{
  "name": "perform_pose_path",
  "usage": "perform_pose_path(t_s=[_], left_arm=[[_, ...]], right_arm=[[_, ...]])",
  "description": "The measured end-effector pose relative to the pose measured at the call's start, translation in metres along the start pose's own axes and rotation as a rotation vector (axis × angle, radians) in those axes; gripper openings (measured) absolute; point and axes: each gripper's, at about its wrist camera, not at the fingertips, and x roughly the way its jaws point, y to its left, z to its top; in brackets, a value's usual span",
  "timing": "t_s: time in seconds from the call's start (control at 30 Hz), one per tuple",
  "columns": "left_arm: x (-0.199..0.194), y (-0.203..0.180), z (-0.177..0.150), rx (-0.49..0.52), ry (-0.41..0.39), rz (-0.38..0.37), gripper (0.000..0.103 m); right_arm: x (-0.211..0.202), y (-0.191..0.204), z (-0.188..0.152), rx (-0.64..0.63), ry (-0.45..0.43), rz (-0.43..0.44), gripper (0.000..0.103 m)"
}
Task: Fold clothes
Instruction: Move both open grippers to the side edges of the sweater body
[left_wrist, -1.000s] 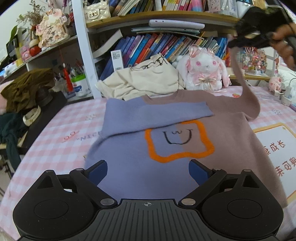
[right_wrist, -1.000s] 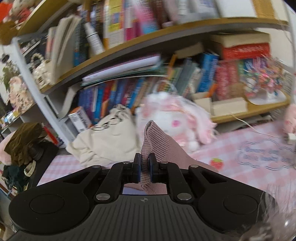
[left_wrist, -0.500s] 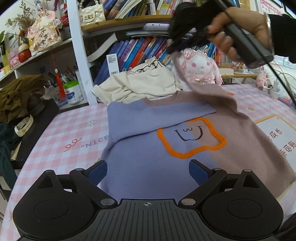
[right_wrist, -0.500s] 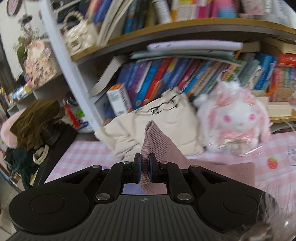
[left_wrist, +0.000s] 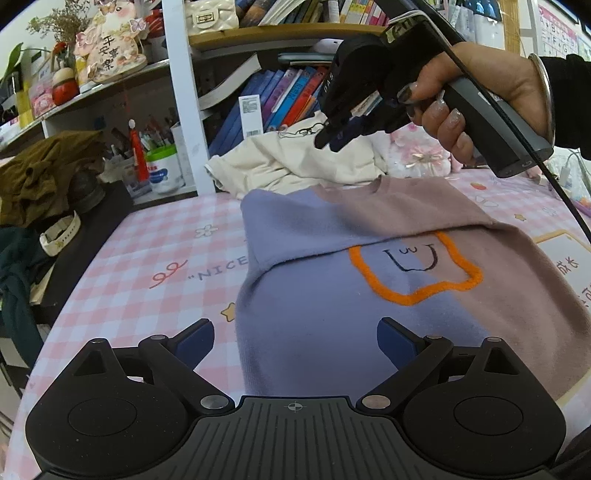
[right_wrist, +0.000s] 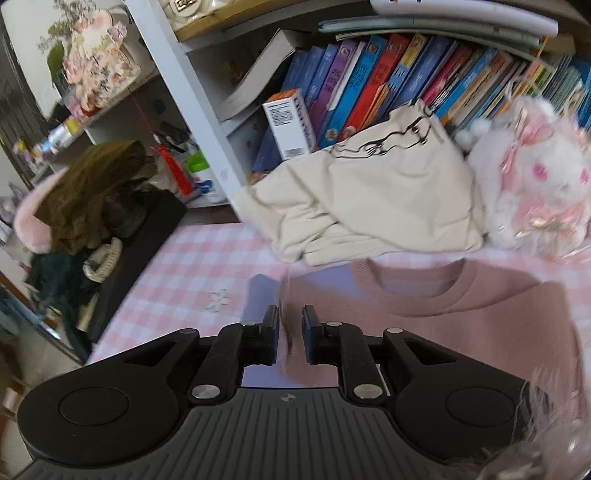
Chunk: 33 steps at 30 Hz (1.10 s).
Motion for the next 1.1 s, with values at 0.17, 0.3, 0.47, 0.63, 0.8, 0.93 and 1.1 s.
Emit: perform_pose_path(t_s=[0.17,0.3,0.47,0.63,0.8,0.93,1.1], left_arm=[[0.003,0.000,0.002,0.007,-0.004,-0.017,0.097],[0.006,-0.001,0.003,0.004,-0.001,-0.030,0.097],[0.009,-0.001,0.004,-0.004,0.007,-0.044,0.097],[0.011,-0.002,0.004,-0.012,0.014,-0.058,0.097],[0.012,-0.003,0.004,-0.014,0.025,-0.071,0.097],[0.012,0.000,0.001,-0.038,0.045,-0.079,0.097],[0.011,0.011,-0.004,-0.145,0.071,-0.103,0.099]], right_arm=[[-0.015,-0.004,-0.003,0.008,-0.030,0.010,0.038],[-0.028,-0.019,-0.012,0.046,-0.028,-0.023,0.038],[-0.047,-0.046,-0.041,0.100,0.004,-0.075,0.038],[-0.067,-0.064,-0.084,0.109,0.066,-0.111,0.039],[-0.095,-0.076,-0.131,0.103,0.122,-0.164,0.043],[-0.120,-0.083,-0.166,0.131,0.130,-0.227,0.045],[-0.143,-0.082,-0.199,0.137,0.130,-0.298,0.054]])
